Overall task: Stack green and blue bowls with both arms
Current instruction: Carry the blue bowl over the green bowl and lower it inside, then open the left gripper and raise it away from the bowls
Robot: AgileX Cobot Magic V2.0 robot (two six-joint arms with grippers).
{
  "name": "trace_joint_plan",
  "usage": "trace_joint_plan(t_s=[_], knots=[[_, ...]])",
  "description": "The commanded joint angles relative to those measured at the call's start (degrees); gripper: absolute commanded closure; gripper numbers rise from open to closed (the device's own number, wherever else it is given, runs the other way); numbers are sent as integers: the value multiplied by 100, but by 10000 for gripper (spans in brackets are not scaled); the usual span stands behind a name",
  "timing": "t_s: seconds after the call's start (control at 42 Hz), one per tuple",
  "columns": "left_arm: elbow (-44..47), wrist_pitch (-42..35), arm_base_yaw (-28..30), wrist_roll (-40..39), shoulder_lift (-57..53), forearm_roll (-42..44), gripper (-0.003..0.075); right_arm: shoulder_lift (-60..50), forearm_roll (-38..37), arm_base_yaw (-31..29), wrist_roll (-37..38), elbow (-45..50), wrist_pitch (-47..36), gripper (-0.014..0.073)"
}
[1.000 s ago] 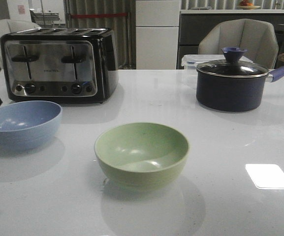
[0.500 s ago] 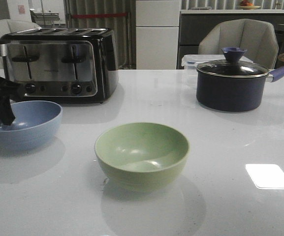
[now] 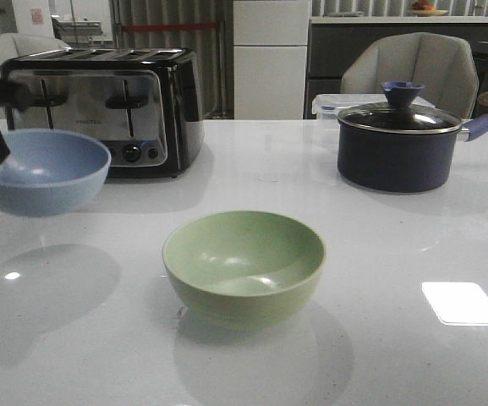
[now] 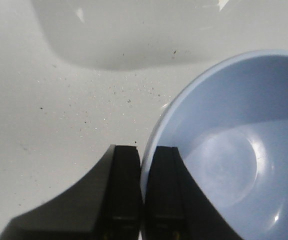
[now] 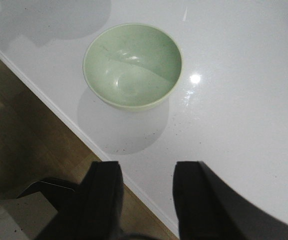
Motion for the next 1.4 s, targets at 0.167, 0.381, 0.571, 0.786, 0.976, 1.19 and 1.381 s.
trace_joint_plan(t_s=[0.167,0.381,0.571,0.786,0.976,1.19,1.381], knots=[[-592,637,-767,371,-1108,-680,627,-44,96,5,-17,-138,-296,220],[-709,879,-1660,426,-1071,-1124,627,-44,96,5,-17,-138,-296,220],[-709,781,-2299,426,-902,-1124,627,-44,96,5,-17,-138,-296,220],[-709,624,-2639,426,-429,-1124,627,-44,96,5,-17,-138,-296,220],[-709,249,-2651,426,38,-1057,627,-44,96,5,-17,-138,-296,220],[-709,85,-2640,426,395,-1057,596,-44,96,5,-17,-138,-296,220],[-709,134,-2640,426,485,-1067,382,-44,96,5,-17,-138,-296,220]])
